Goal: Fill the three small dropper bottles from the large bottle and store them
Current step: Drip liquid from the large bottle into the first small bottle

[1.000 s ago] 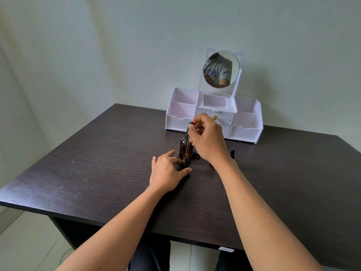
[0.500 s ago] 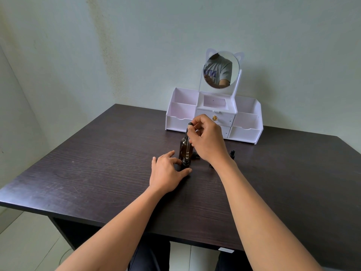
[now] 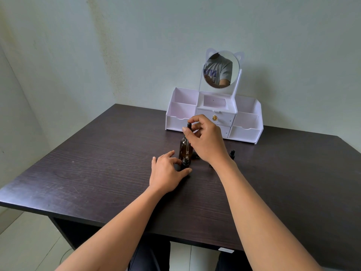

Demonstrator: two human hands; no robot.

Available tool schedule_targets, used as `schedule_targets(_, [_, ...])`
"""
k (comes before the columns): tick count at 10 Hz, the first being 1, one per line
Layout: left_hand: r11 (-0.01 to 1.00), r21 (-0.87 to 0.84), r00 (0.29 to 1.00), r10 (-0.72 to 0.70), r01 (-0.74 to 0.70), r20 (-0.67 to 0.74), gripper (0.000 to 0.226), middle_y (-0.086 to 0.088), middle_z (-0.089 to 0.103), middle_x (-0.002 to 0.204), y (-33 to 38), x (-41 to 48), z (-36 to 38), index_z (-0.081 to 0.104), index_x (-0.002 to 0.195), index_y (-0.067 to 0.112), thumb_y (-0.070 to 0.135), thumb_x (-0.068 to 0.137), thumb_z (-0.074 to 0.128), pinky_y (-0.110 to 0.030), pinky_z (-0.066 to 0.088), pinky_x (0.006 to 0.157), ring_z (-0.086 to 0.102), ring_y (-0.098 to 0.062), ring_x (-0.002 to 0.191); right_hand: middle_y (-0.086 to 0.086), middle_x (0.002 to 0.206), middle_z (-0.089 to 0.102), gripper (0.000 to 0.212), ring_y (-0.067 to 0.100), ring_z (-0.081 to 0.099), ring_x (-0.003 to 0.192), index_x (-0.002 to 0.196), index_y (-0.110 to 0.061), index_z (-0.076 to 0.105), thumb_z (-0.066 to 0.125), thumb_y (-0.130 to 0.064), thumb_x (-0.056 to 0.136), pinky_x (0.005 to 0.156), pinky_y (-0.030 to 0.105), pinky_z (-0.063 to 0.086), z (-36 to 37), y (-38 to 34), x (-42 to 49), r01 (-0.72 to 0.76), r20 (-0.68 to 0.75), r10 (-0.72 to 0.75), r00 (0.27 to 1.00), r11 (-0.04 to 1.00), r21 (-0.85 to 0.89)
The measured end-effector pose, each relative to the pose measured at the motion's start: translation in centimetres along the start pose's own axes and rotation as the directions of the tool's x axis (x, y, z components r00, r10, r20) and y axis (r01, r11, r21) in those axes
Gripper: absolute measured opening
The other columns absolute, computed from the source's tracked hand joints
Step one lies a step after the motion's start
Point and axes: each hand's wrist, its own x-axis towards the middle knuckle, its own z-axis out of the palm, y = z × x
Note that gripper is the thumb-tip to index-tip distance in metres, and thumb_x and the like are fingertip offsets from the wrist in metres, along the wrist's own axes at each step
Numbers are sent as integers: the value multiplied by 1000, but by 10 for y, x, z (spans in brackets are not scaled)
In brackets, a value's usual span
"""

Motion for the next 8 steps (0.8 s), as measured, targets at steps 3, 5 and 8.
schedule_targets(3, [1000, -5, 1000, -3, 3, -6, 48, 1, 39, 155, 1, 0, -1, 70, 115, 29, 61, 79, 69, -53, 10, 120, 35, -18, 142, -3, 90, 63, 18, 17, 69, 76, 98, -19, 60, 74, -24, 89, 72, 44, 61, 0, 2, 0, -8, 9, 8, 1000, 1000, -15])
schedule_targets(5, [1000, -4, 1000, -8, 8, -5, 48, 2, 39, 155, 0, 1, 1, 70, 115, 30, 62, 79, 69, -53, 9, 120, 35, -18, 142, -2, 88, 66, 14, 17, 68, 76, 91, -20, 58, 71, -25, 92, 72, 46, 61, 0, 2, 0, -4, 4, 4, 1000, 999, -42])
schedule_targets(8, [1000, -6, 1000, -17, 17, 1, 48, 3, 39, 155, 0, 1, 1, 70, 115, 29, 61, 79, 70, -53, 8, 119, 35, -18, 142, -2, 97, 64, 24, 19, 71, 80, 108, -20, 59, 74, -24, 90, 73, 45, 62, 1, 2, -2, -9, 20, 10, 1000, 1000, -11])
